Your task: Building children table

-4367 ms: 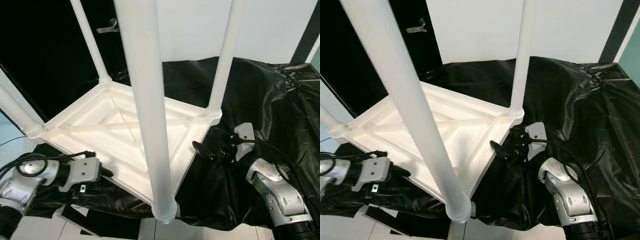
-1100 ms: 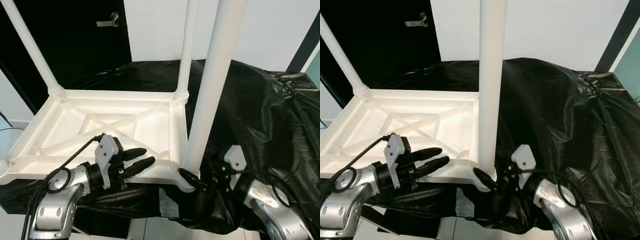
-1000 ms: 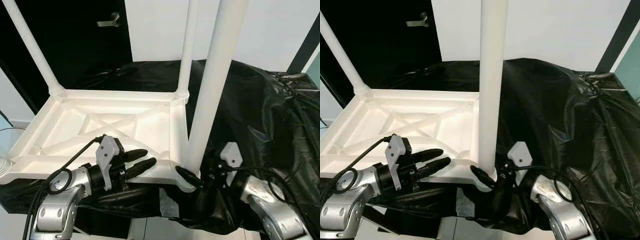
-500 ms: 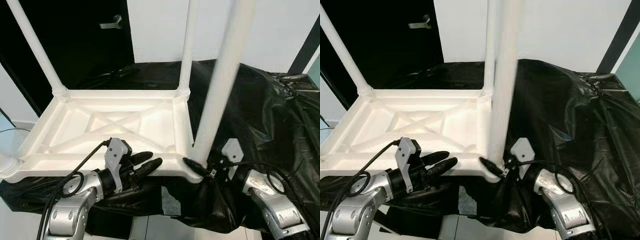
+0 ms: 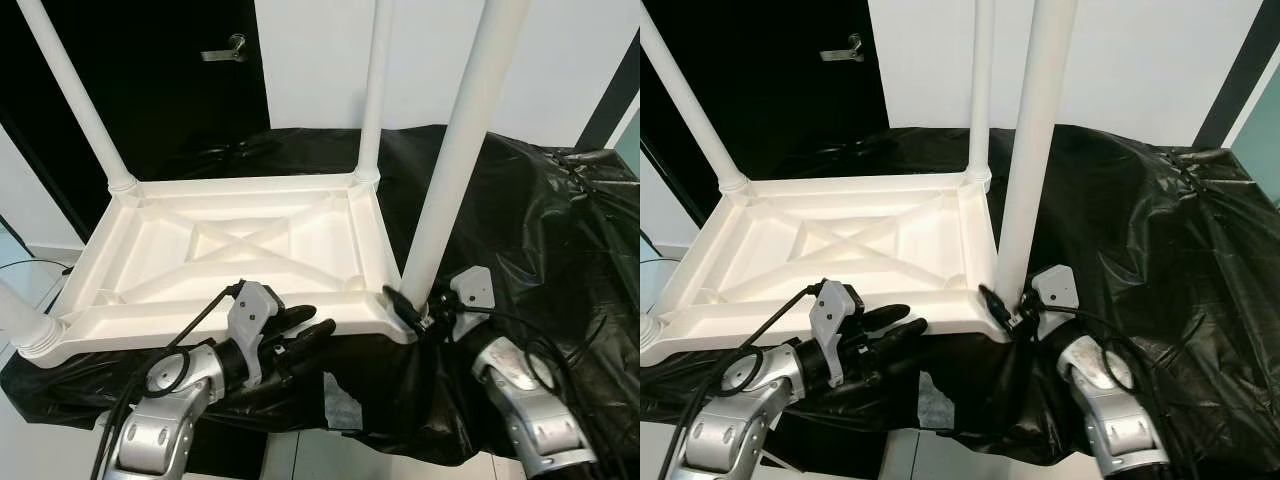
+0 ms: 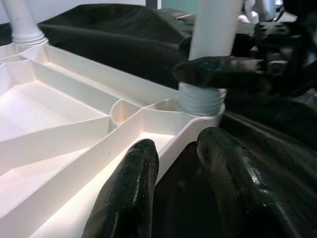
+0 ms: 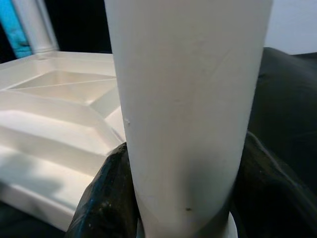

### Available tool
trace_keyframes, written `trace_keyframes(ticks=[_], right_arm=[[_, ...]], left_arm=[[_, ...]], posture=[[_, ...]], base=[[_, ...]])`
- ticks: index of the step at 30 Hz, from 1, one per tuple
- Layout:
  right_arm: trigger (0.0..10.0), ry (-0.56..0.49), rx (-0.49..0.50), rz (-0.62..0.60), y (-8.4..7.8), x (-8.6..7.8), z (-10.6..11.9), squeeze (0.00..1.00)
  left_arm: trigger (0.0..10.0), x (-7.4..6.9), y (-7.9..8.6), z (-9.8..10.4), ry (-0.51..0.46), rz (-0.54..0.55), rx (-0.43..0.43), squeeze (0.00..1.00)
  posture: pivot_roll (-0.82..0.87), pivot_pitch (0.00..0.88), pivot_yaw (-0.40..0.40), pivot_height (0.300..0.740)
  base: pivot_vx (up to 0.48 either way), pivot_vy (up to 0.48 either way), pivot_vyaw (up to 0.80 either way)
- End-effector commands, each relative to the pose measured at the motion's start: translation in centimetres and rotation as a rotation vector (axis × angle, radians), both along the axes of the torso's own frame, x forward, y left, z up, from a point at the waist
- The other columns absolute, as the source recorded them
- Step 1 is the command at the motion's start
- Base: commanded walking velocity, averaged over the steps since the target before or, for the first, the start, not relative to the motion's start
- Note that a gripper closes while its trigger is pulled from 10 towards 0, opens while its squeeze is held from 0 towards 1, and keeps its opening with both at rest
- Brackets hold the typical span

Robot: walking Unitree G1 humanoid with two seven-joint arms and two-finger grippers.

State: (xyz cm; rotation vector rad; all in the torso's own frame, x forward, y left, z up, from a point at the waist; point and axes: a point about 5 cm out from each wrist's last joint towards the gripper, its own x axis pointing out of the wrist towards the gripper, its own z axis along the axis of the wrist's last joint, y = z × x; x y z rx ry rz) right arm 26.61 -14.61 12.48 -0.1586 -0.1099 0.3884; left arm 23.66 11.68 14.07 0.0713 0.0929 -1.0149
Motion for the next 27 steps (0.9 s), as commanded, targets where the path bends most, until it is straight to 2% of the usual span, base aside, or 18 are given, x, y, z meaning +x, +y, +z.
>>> trace_keyframes(ticks=[1,2,3,4,5,6,7,9,12,13,15,16,17,19,23,24,27], right_arm=[[0.0,0.049,-0.055,-0.125,-1.6,0.2,-1.1,0.0],[0.0,0.063,-0.029,-0.178,-1.1,0.4,-1.2,0.0],[0.0,0.063,-0.029,-0.178,-1.1,0.4,-1.2,0.0],[0.0,0.067,-0.015,-0.258,-0.7,0.7,-1.3,0.0],[0.0,0.067,-0.015,-0.258,-0.7,0.7,-1.3,0.0],[0.0,0.079,-0.001,-0.356,-0.5,1.1,-1.5,0.0],[0.0,0.079,-0.001,-0.356,-0.5,1.1,-1.5,0.0],[0.0,0.091,0.018,-0.461,-0.1,1.6,-1.8,0.0],[0.0,0.085,0.054,-0.493,0.6,2.4,-1.7,0.0],[4.5,0.061,0.064,-0.474,1.0,2.8,-1.3,0.0],[4.5,0.043,0.067,-0.458,1.2,3.0,-1.0,0.0],[10.0,0.026,0.085,-0.447,1.2,3.0,-0.7,0.0],[10.0,0.026,0.085,-0.447,1.2,3.0,-0.7,0.0],[10.0,-0.033,0.103,-0.351,1.5,2.6,0.2,0.0],[10.0,-0.04,0.112,-0.286,1.5,2.3,0.4,0.0],[10.0,-0.041,0.105,-0.268,1.1,2.2,0.4,0.28],[10.0,-0.042,0.099,-0.257,0.8,2.2,0.4,0.28]], left_arm=[[10.0,0.1,-0.2,0.2,-0.018,0.002,0.008,0.0],[10.0,0.3,-0.6,0.2,-0.058,0.006,0.025,0.0],[10.0,0.3,-0.6,0.2,-0.058,0.006,0.025,0.0],[10.0,0.5,-0.9,0.1,-0.071,0.012,0.025,0.0],[10.0,0.5,-0.9,0.1,-0.071,0.012,0.025,0.0],[10.0,0.8,-1.2,-0.1,-0.089,0.027,0.028,0.0],[10.0,0.8,-1.2,-0.1,-0.089,0.027,0.028,0.0],[10.0,1.1,-1.6,-0.4,-0.096,0.042,0.026,0.0],[10.0,1.4,-2.2,-0.6,-0.107,0.059,0.017,0.0],[10.0,1.6,-2.5,-0.5,-0.104,0.082,-0.007,0.0],[10.0,1.8,-2.7,-0.4,-0.101,0.098,-0.024,0.0],[10.0,1.8,-2.8,-0.3,-0.099,0.104,-0.034,0.0],[10.0,1.8,-2.8,-0.3,-0.099,0.104,-0.034,0.0],[10.0,1.8,-3.1,-0.4,-0.124,0.098,-0.009,0.0],[10.0,1.8,-3.2,-0.4,-0.142,0.077,0.012,0.0],[10.0,1.8,-3.3,-0.4,-0.152,0.067,0.017,0.0],[10.0,1.8,-3.3,-0.4,-0.159,0.06,0.021,0.0]], posture=[[0.02,0.0,0.022,0.74],[0.02,0.0,0.023,0.74],[0.02,0.0,0.023,0.74],[0.01,0.0,0.025,0.74],[0.01,0.0,0.025,0.74],[0.0,0.0,0.03,0.74],[0.0,0.0,0.03,0.74],[-0.01,0.0,0.04,0.74],[-0.02,0.0,0.056,0.74],[-0.03,0.0,0.065,0.74],[-0.03,0.0,0.065,0.74],[-0.03,0.0,0.066,0.74],[-0.03,0.0,0.066,0.74],[-0.02,0.0,0.067,0.74],[-0.02,0.0,0.067,0.74],[-0.02,0.0,0.067,0.74],[-0.01,0.0,0.066,0.74]], base=[[0.0,0.0,0.0],[0.0,0.0,0.0],[0.0,0.0,0.0],[0.0,0.0,0.0],[0.0,0.0,0.0],[0.0,0.0,0.0],[0.0,0.0,0.0],[0.0,0.0,0.0],[0.0,0.0,0.0],[0.0,0.0,0.0],[0.0,0.0,0.0],[0.0,0.0,0.0],[0.0,0.0,0.0],[0.0,0.0,0.0],[0.0,0.0,0.0],[0.0,0.0,0.0],[0.0,0.0,0.0]])
